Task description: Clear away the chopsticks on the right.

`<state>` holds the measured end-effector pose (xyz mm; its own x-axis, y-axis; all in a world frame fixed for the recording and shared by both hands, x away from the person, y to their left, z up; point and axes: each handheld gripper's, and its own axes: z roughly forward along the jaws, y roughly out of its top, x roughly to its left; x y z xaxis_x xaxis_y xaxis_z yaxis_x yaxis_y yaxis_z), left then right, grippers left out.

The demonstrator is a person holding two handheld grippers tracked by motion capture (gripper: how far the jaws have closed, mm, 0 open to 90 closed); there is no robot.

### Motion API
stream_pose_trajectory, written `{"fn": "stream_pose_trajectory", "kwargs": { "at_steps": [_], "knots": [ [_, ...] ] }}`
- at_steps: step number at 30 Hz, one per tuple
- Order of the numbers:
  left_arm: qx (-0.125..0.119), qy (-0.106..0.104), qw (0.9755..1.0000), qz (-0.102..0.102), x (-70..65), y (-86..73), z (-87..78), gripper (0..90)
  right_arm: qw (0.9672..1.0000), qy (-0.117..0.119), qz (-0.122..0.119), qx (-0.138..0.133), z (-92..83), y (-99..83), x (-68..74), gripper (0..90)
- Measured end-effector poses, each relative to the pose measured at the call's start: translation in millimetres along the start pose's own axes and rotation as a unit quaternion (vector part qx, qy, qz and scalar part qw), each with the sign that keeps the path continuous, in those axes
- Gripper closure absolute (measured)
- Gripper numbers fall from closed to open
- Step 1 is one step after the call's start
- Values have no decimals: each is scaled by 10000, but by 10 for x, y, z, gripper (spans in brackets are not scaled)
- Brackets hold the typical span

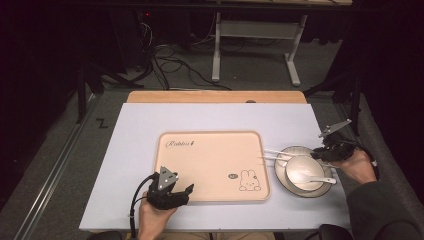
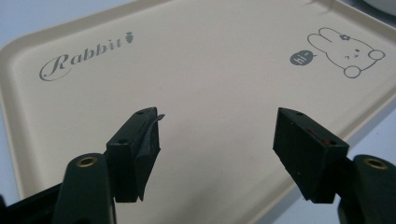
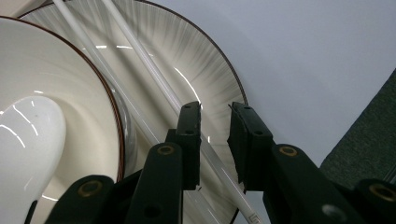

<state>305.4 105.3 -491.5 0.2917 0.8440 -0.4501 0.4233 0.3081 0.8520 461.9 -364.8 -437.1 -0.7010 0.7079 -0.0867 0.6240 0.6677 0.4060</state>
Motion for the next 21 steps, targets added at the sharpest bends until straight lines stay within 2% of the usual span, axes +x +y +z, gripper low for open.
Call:
{"fn": "stream_pose_trajectory", "kwargs": {
  "at_steps": [16,21],
  "knots": [
    [42,7,10000,53,5,-12,11,317,9999,38,-17,131,47,-41,-61,742],
    [32,2,10000,43,-4,-17,15,317,9997,61,-122,217,61,-11,-48,751]
  ]
}}
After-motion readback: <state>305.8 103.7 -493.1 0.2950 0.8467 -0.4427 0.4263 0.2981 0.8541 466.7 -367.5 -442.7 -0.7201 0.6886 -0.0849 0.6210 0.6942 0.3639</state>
